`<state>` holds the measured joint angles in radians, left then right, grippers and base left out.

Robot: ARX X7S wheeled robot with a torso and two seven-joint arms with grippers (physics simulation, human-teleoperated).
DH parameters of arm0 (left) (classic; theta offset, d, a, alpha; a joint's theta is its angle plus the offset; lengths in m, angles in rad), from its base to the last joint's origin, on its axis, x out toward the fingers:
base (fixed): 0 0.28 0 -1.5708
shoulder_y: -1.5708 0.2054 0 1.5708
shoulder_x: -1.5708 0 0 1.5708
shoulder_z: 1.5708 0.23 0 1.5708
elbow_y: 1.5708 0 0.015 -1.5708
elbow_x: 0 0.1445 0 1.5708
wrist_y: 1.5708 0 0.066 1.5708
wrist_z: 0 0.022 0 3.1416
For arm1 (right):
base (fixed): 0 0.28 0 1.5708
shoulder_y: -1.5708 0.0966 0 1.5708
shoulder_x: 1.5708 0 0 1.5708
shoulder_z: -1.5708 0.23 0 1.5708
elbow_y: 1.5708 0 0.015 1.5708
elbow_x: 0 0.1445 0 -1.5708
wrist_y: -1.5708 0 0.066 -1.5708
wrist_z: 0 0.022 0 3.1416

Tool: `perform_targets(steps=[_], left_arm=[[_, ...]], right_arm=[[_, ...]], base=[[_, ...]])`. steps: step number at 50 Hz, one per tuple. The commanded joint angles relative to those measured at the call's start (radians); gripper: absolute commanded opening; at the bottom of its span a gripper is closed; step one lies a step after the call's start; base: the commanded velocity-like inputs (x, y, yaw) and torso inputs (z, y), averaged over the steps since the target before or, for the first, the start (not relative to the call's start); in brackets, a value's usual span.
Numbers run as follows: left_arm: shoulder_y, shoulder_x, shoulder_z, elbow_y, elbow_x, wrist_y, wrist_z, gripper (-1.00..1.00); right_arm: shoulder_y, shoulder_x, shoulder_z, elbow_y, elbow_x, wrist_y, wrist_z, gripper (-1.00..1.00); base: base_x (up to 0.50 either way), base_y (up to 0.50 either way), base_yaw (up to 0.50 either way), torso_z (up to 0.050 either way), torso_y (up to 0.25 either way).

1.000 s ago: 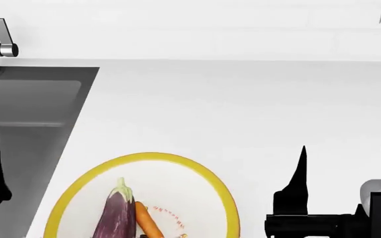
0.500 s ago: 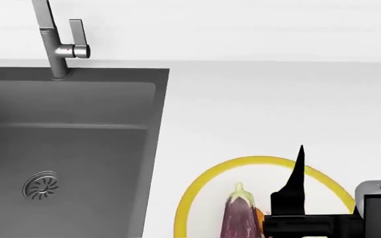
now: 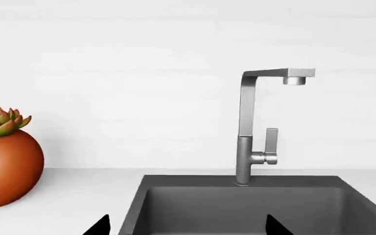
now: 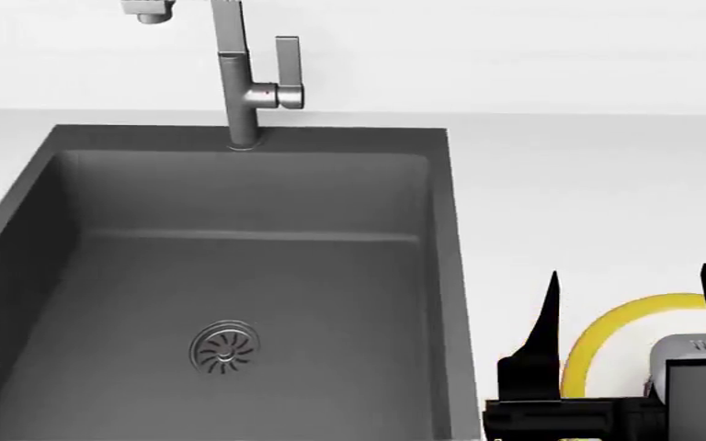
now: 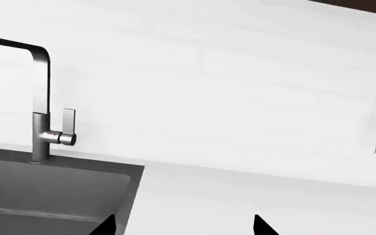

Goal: There is a mixed pile of frozen fruits and vegetables on the counter. Locate all the frozen vegetables and place the items in a bowl on the counter. Take all the frozen fruits and defrost them in a running sink.

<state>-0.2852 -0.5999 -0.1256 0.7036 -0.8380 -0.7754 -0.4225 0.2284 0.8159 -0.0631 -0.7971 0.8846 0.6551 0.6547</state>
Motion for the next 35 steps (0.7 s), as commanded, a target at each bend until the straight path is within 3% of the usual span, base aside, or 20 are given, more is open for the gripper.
perform_targets(steps=[1, 35], left_arm=[[-0.003, -0.002, 0.007, 0.005, -0.002, 0.0, -0.002, 1.0], [0.009, -0.012, 0.01, 0.018, -0.014, 0.008, 0.001, 1.0]], right_arm=[[0.0, 0.001, -0.003, 0.001, 0.0, -0.001, 0.001, 1.0], [-0.005, -0.008, -0.007, 0.018, 0.009, -0.023, -0.012, 1.0]], base=[[0.0, 0.5, 0.0, 0.0, 0.0], [-0.01, 0.44, 0.0, 0.0, 0.0]])
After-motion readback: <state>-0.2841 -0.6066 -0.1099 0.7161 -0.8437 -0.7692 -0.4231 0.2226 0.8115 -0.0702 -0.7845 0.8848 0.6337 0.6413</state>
